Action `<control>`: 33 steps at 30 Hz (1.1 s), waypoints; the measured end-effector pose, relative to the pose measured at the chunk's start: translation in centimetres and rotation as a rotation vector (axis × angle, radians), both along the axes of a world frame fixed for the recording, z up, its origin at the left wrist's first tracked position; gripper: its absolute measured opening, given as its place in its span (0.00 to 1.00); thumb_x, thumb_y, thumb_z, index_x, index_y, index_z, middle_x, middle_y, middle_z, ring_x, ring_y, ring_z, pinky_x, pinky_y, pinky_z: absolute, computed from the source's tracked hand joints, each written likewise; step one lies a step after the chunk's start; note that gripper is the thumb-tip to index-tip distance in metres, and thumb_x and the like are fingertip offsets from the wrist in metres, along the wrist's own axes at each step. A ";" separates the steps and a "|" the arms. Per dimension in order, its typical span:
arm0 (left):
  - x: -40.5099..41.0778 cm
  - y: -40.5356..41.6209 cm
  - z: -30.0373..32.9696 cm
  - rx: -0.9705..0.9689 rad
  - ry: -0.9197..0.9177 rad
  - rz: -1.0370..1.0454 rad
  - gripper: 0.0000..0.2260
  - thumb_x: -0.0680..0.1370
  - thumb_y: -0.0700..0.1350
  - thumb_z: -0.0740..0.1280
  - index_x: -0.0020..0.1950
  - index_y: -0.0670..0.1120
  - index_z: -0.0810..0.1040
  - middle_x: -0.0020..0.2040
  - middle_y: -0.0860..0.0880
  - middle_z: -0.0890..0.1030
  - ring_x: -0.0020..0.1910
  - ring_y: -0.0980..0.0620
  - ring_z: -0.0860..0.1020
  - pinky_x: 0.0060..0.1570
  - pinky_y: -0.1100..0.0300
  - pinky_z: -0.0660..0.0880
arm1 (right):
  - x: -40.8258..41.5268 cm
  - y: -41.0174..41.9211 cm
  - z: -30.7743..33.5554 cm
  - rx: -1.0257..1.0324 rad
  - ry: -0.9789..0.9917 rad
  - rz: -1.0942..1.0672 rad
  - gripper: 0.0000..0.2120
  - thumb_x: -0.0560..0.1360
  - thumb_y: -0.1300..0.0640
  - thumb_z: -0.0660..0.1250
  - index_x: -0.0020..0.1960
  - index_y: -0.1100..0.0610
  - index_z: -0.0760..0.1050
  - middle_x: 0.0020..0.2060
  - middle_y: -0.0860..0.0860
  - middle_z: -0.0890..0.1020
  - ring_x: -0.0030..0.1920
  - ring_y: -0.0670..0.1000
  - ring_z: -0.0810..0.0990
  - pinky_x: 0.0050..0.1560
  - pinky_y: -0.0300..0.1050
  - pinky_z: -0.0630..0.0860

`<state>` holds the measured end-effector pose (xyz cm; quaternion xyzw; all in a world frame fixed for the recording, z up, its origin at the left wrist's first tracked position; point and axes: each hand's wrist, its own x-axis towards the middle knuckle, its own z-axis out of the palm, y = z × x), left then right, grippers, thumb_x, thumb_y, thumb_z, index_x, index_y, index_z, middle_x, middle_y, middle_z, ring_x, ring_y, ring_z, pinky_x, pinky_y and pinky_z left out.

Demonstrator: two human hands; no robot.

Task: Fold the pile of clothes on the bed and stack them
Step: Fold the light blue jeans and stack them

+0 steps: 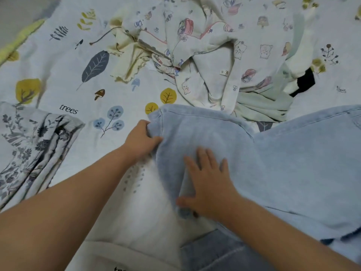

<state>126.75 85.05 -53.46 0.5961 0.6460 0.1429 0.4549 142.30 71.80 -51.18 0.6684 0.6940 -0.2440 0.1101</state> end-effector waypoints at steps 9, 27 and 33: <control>-3.7 2.5 6.0 0.505 0.100 0.037 0.13 0.74 0.39 0.64 0.56 0.53 0.75 0.37 0.47 0.74 0.37 0.46 0.72 0.40 0.56 0.71 | -2.4 -0.6 2.2 0.165 0.156 -0.076 0.22 0.79 0.60 0.55 0.72 0.56 0.60 0.55 0.57 0.80 0.53 0.59 0.79 0.51 0.49 0.73; -12.9 -5.2 2.5 0.083 0.799 0.127 0.16 0.79 0.48 0.61 0.57 0.37 0.69 0.54 0.29 0.74 0.50 0.30 0.75 0.47 0.43 0.72 | 0.2 0.9 2.2 0.288 0.249 -0.434 0.10 0.79 0.58 0.56 0.58 0.55 0.72 0.49 0.58 0.80 0.51 0.59 0.78 0.44 0.46 0.69; -8.8 -1.7 2.3 0.431 0.622 -0.260 0.17 0.75 0.35 0.63 0.64 0.39 0.73 0.62 0.35 0.70 0.53 0.33 0.75 0.48 0.43 0.72 | 6.8 7.0 0.1 0.065 -0.002 -0.503 0.21 0.78 0.60 0.58 0.70 0.53 0.63 0.57 0.60 0.76 0.56 0.60 0.74 0.45 0.47 0.67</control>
